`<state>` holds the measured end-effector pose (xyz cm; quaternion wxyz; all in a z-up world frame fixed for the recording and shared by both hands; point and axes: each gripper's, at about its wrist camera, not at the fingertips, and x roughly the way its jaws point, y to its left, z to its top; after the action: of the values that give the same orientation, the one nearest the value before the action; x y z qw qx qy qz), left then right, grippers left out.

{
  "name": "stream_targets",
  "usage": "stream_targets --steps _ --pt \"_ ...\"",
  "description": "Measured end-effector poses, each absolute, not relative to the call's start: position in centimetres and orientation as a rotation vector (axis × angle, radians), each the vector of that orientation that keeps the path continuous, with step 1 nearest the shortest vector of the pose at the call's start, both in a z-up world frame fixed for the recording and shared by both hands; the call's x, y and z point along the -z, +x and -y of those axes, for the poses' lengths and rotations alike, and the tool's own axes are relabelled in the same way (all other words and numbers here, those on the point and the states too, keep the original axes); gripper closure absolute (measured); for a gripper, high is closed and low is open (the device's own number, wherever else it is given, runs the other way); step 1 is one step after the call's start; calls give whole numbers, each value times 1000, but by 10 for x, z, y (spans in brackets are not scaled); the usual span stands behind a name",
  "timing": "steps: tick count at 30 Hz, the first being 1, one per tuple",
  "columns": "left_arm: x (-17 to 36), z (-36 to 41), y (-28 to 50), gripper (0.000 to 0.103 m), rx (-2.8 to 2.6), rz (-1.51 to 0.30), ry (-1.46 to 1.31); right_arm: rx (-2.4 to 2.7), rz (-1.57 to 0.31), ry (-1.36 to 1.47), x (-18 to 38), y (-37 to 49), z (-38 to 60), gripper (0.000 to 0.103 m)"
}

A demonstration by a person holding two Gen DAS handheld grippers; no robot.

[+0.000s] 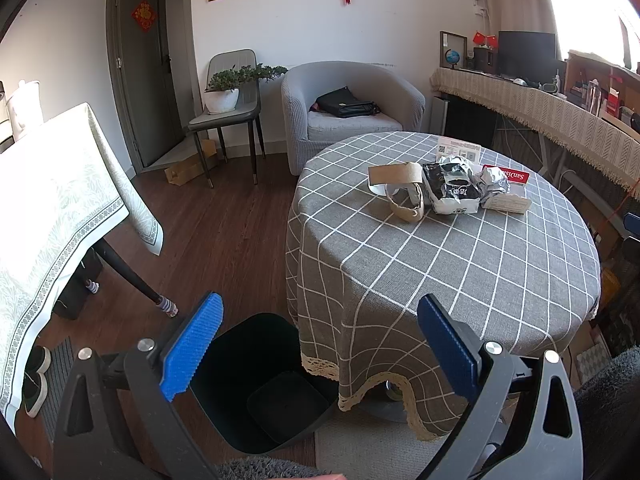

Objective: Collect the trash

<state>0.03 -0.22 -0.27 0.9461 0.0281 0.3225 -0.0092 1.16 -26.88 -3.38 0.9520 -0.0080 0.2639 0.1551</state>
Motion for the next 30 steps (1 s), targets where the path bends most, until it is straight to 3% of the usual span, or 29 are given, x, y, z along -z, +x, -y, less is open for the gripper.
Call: stream_targets --steps 30 --pt "-7 6 8 4 73 -684 43 -349 -595 36 33 15 263 3"
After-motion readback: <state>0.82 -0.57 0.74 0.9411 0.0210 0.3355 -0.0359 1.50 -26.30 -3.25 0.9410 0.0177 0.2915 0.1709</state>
